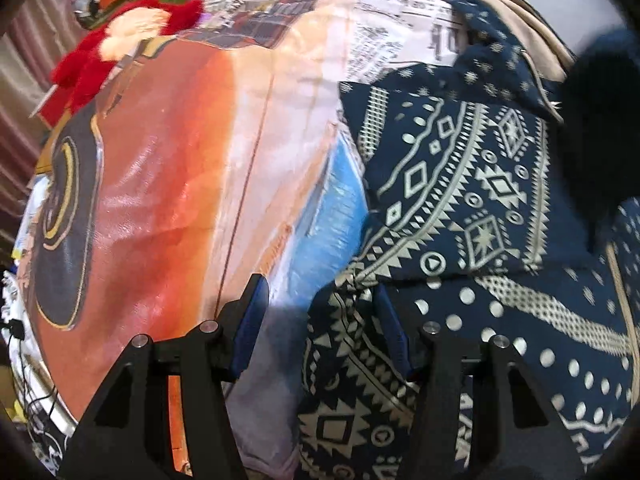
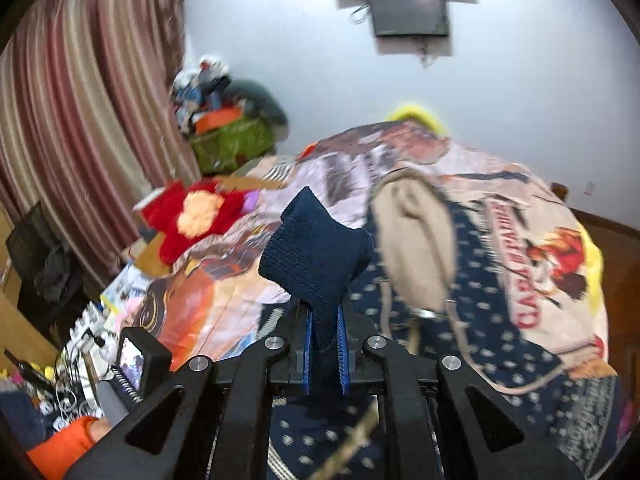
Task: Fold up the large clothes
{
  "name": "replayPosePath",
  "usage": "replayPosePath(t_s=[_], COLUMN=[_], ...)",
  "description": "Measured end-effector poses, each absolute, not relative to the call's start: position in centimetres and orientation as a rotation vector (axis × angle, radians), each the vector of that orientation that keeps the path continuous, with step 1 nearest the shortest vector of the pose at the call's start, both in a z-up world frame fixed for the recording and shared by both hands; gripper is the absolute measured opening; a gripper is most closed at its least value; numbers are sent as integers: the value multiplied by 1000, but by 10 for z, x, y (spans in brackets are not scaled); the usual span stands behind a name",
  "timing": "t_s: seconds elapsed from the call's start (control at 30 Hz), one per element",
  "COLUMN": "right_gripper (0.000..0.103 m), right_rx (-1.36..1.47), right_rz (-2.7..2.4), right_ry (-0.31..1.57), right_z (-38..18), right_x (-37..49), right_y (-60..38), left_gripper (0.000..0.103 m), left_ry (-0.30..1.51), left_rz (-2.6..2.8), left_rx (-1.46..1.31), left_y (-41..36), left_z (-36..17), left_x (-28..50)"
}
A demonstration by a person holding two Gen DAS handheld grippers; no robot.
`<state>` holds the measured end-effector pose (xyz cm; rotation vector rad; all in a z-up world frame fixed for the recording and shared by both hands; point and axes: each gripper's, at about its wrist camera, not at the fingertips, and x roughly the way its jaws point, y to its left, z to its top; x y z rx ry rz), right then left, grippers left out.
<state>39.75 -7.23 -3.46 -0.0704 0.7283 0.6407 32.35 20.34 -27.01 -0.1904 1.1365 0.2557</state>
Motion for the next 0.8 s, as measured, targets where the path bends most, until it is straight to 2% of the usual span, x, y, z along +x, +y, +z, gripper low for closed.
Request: replayPosePath(t_s=[0.23, 0.53, 0.8], right_gripper=[8, 8, 8], right_rx=[55, 172, 196], right_rz=[523, 377, 294], right_ry=[736, 929, 1064], right_z=[-30, -96, -144], right_x=[400, 409, 408], right_y=[-166, -254, -285], left_gripper=[54, 54, 54], left_ry=[1075, 1118, 1142], left_rz=[360, 372, 375], left_rx=[-135, -127, -119], left_y=[194, 193, 196], left_z=[-259, -266, -273], left_x=[313, 312, 311])
